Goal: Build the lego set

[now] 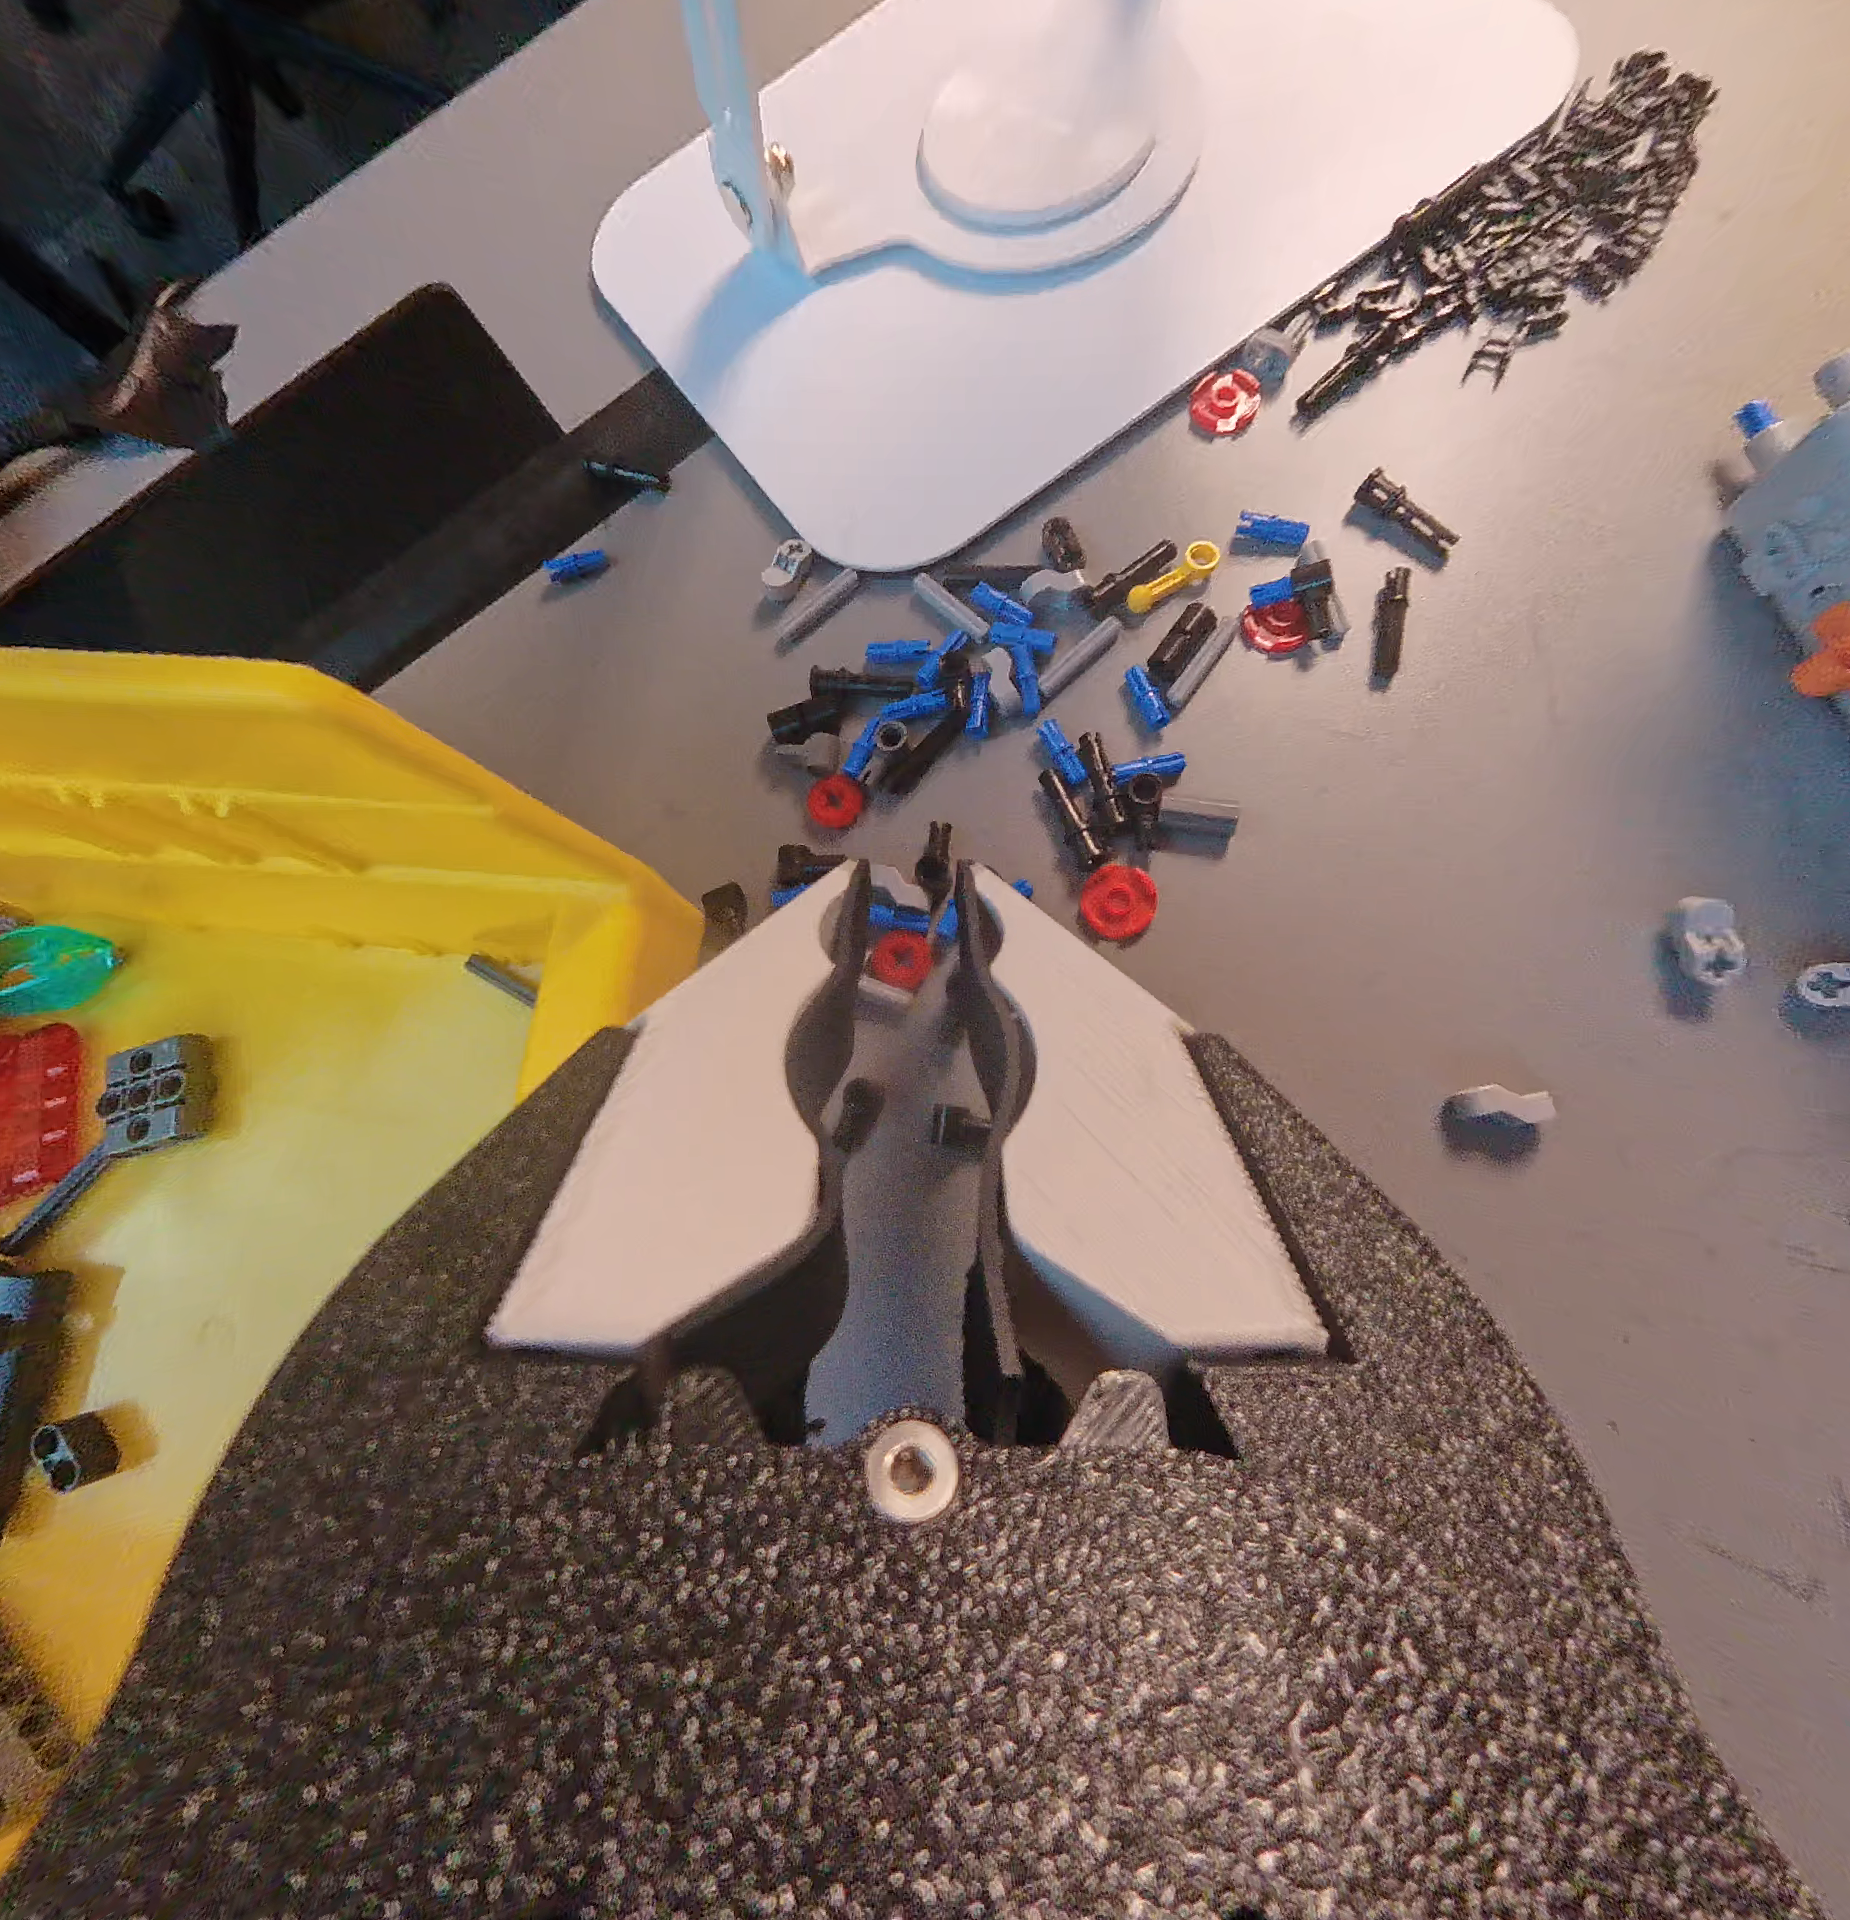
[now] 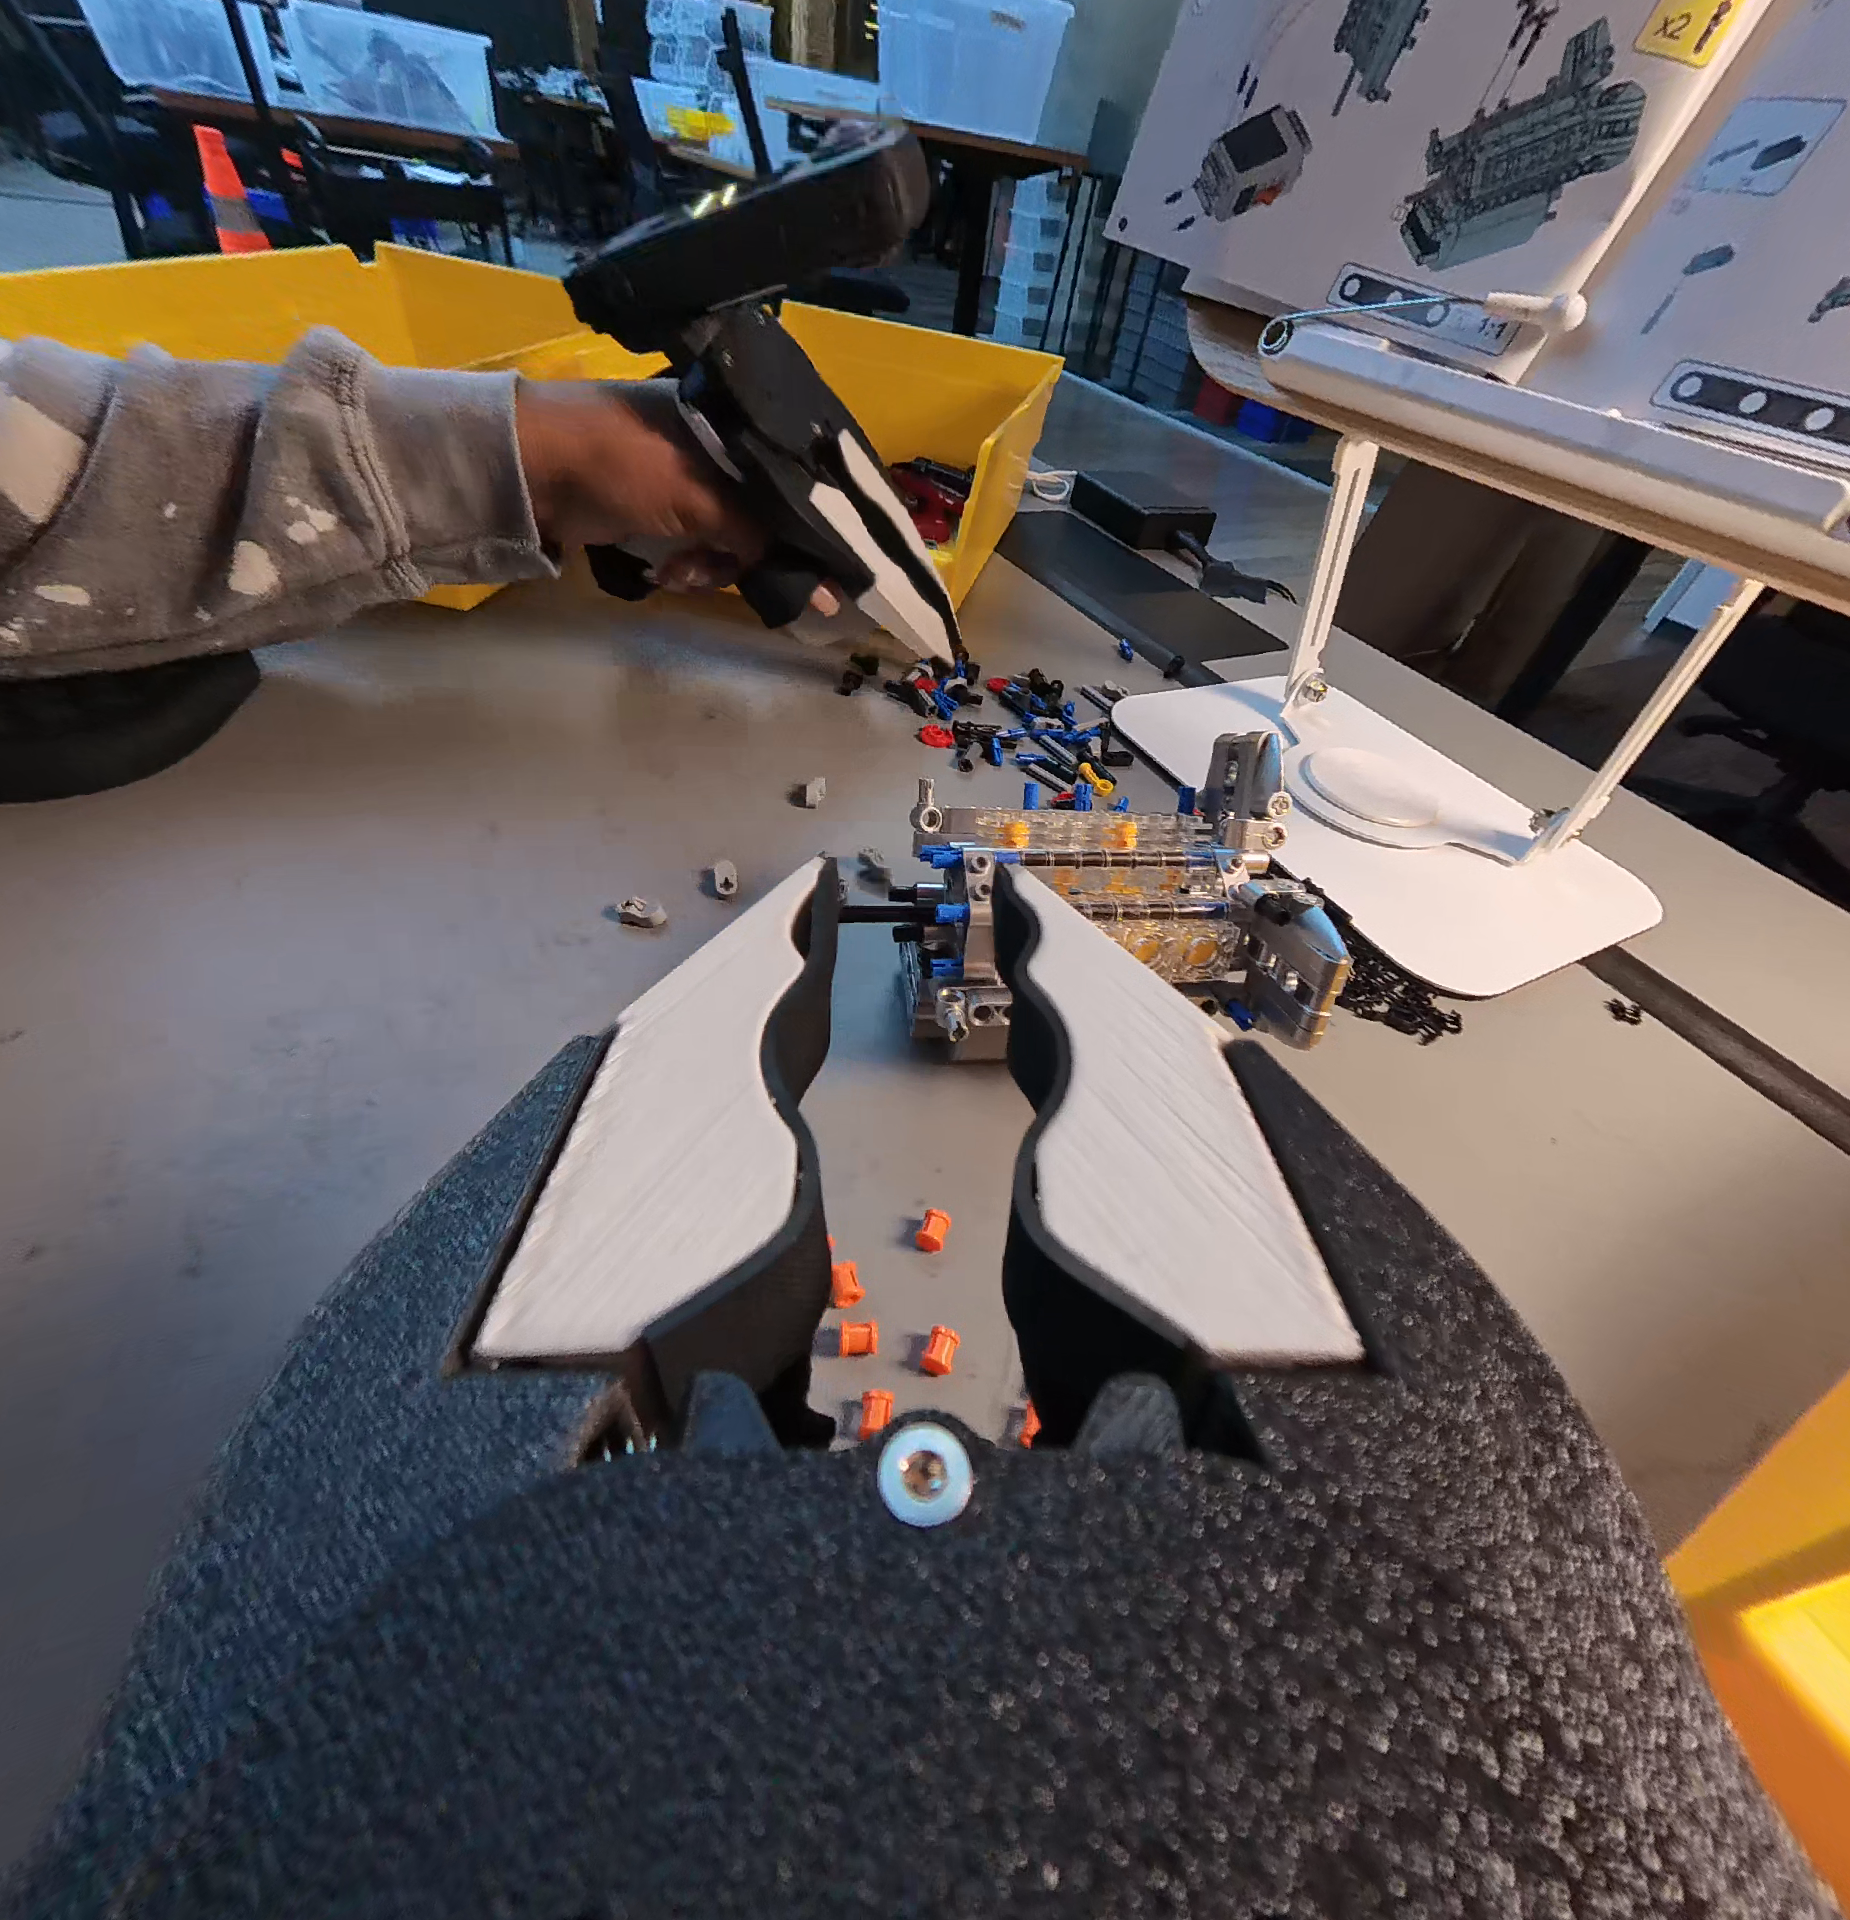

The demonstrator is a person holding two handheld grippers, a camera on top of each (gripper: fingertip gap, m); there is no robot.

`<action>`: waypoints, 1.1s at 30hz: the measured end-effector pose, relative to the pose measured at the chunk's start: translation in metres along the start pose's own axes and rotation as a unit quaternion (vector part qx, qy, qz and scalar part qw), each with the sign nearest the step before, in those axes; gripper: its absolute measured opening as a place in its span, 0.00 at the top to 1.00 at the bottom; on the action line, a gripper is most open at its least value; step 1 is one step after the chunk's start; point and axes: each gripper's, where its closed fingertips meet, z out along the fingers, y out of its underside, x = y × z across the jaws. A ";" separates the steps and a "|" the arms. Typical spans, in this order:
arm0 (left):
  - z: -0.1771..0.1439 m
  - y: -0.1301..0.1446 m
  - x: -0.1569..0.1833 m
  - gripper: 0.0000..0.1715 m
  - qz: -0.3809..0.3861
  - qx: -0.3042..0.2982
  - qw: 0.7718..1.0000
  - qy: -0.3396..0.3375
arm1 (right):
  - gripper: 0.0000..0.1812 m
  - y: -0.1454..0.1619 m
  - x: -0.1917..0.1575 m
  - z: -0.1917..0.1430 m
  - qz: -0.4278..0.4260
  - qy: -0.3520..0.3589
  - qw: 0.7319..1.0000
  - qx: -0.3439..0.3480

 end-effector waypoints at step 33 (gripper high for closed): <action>0.008 0.007 0.003 0.96 0.054 -0.027 0.998 0.008 | 0.84 0.004 -0.003 0.002 -0.017 -0.001 1.000 -0.013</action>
